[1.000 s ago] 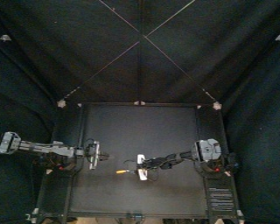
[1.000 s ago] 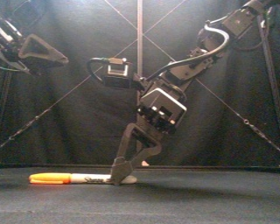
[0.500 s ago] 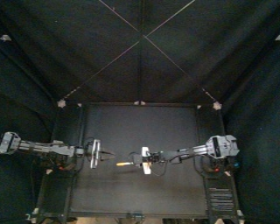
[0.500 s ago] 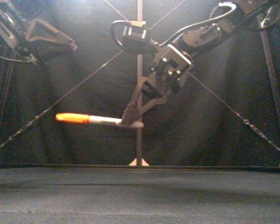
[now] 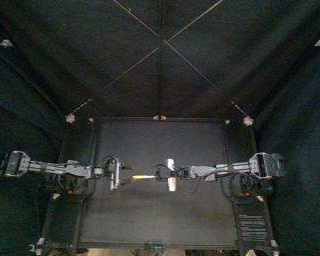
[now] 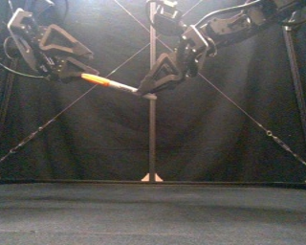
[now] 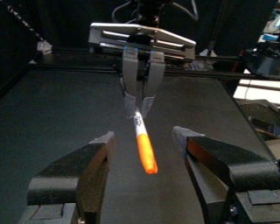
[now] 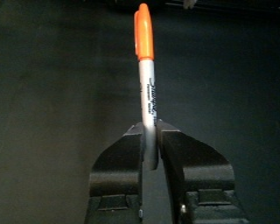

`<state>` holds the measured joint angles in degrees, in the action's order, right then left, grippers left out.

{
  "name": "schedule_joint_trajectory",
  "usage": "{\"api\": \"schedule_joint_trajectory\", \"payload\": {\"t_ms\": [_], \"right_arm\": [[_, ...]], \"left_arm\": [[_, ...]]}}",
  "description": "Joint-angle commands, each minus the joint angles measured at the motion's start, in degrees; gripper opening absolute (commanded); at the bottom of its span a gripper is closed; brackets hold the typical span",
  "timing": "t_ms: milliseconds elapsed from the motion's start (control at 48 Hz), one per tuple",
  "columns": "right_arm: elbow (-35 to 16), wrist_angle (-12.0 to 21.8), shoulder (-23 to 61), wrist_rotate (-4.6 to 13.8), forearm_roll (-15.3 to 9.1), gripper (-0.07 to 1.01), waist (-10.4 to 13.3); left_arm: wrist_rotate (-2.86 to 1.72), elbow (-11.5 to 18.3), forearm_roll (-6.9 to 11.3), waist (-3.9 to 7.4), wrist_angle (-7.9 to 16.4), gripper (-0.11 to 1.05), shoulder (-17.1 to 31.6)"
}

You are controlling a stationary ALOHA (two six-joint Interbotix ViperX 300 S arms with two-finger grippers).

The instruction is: Uncap the pen

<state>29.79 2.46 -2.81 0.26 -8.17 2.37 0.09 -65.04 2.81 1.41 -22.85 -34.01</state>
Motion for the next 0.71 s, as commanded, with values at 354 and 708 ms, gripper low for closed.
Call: {"api": "schedule_joint_trajectory", "payload": {"t_ms": [354,708], "right_arm": [[-0.53,-1.14,-2.37,0.00,-0.26,0.47,0.62],[-0.26,-1.14,-2.11,0.09,-0.26,0.46,0.62]], "left_arm": [[-0.18,2.64,3.43,0.44,-0.44,0.90,4.92],[-0.18,4.31,5.19,0.26,2.46,0.89,6.86]]}}
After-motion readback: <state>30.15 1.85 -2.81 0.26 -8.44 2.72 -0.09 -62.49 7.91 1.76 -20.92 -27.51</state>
